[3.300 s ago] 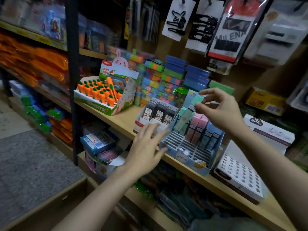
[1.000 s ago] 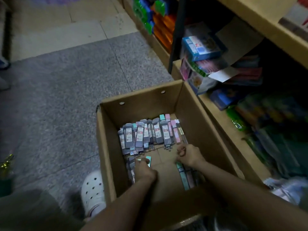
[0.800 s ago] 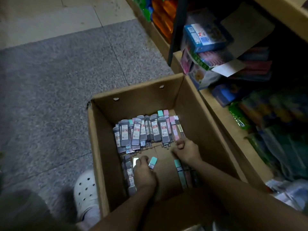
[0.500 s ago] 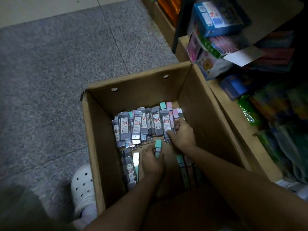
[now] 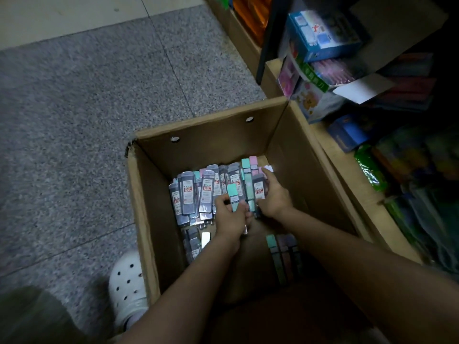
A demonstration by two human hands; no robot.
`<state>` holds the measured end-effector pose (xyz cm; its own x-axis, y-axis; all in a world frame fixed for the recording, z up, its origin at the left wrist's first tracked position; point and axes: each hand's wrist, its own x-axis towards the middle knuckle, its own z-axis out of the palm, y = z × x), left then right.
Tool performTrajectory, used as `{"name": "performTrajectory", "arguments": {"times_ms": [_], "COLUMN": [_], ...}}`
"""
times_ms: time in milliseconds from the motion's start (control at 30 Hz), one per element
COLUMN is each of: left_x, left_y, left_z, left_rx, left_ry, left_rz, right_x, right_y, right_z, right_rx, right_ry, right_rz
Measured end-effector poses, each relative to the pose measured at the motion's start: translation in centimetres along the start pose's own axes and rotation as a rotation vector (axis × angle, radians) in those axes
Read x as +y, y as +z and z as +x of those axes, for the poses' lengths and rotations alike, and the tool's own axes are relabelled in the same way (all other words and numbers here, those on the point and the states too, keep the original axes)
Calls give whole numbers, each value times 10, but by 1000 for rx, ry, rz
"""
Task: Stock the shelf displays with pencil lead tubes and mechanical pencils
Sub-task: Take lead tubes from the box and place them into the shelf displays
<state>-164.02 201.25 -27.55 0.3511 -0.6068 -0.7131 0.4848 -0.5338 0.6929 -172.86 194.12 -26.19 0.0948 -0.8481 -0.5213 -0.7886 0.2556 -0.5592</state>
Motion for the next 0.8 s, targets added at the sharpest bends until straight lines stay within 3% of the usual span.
{"name": "performTrajectory", "arguments": {"times_ms": [133, 333, 533, 800], "left_x": [61, 179, 229, 246], "left_y": [4, 21, 61, 119], "left_z": [-24, -91, -159, -222], "left_rx": [-264, -661, -811, -959], "left_ry": [-10, 242, 484, 593], "left_rz": [274, 720, 564, 447], "right_x": [-17, -72, -85, -72], "right_y": [-40, -152, -236, -311], "right_z": [-26, -97, -180, -240], "right_rx": [-138, -28, 188, 470], "right_ry": [-20, -242, -346, -304], "right_rz": [120, 86, 114, 253]}}
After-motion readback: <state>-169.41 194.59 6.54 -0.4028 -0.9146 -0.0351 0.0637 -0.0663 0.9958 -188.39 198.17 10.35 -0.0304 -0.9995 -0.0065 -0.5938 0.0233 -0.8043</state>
